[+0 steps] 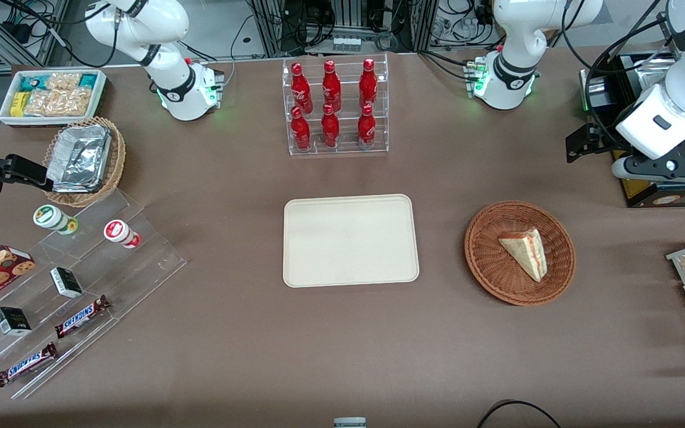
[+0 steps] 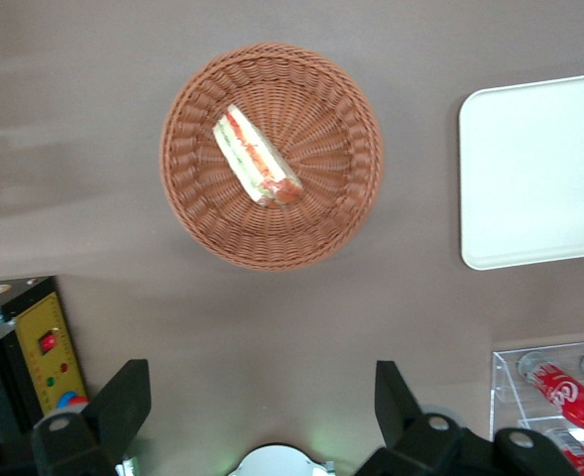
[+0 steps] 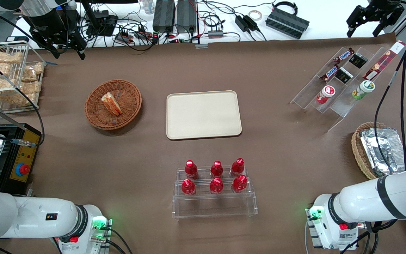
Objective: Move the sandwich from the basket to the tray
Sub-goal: 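Move the left gripper over the wrapped sandwich in the wicker basket, then lower the open left gripper around the sandwich's upright edge, then close the left gripper on the sandwich and lift it, then carry the held sandwich over the cream tray with the left gripper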
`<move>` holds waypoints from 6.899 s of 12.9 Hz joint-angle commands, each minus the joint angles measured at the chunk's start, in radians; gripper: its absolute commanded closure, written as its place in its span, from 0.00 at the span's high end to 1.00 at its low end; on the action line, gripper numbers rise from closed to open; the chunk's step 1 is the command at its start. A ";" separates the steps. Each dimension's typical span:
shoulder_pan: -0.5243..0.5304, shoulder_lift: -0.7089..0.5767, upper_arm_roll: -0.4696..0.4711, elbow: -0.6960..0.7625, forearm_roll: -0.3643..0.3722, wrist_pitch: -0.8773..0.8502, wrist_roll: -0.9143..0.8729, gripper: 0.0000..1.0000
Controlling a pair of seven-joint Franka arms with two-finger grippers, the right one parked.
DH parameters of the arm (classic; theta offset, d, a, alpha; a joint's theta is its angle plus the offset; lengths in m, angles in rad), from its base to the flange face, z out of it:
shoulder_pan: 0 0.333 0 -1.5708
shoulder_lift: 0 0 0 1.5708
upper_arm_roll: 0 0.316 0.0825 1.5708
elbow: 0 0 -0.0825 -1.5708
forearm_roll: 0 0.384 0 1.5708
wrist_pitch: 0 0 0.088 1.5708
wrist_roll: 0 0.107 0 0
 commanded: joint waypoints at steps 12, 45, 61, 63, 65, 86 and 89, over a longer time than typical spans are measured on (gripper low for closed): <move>-0.008 0.036 0.016 -0.310 -0.001 0.330 -0.002 1.00; 0.013 0.260 0.023 -0.510 0.015 0.900 -0.807 1.00; 0.009 0.354 0.020 -0.487 -0.014 0.908 -0.806 1.00; 0.009 0.368 0.020 -0.487 -0.014 0.911 -0.803 1.00; 0.009 0.368 0.020 -0.486 -0.014 0.902 -0.800 0.38; -0.506 0.676 0.010 0.161 -0.054 0.515 -0.913 0.00; -0.605 0.751 0.011 0.249 -0.051 0.532 -0.979 0.00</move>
